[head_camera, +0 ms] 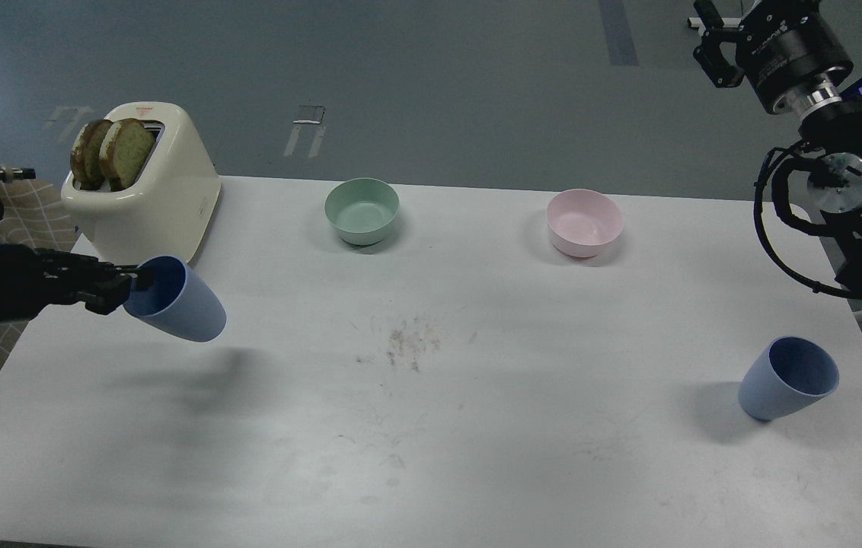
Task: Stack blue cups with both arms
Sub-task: 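Lift the blue cup with the left gripper and carry it toward table center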
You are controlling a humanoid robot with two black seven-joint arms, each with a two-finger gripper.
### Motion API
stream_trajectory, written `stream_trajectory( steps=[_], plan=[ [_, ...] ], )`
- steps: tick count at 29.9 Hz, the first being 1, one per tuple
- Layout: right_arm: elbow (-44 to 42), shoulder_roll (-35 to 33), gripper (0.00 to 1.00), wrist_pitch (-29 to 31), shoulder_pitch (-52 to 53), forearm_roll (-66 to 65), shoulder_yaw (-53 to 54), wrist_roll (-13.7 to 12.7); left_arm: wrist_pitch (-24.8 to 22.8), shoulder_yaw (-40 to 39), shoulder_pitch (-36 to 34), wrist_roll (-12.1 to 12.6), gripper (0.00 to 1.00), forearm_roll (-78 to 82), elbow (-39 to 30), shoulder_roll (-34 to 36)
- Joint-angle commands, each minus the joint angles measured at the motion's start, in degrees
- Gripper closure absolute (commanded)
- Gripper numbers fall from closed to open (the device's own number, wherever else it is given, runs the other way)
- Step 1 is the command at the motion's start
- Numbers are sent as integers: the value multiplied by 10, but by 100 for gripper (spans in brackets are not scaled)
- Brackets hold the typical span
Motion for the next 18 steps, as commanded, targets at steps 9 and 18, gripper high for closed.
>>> stream_trajectory(
  steps=[9, 18],
  plan=[
    [-9, 39, 0, 0, 94, -2, -59, 0, -103, 3, -131, 63, 100, 5, -19, -205],
    [-10, 48, 0, 0, 117, -2, -98, 0, -103, 8, -145, 97, 100, 95, 49, -384]
  ],
)
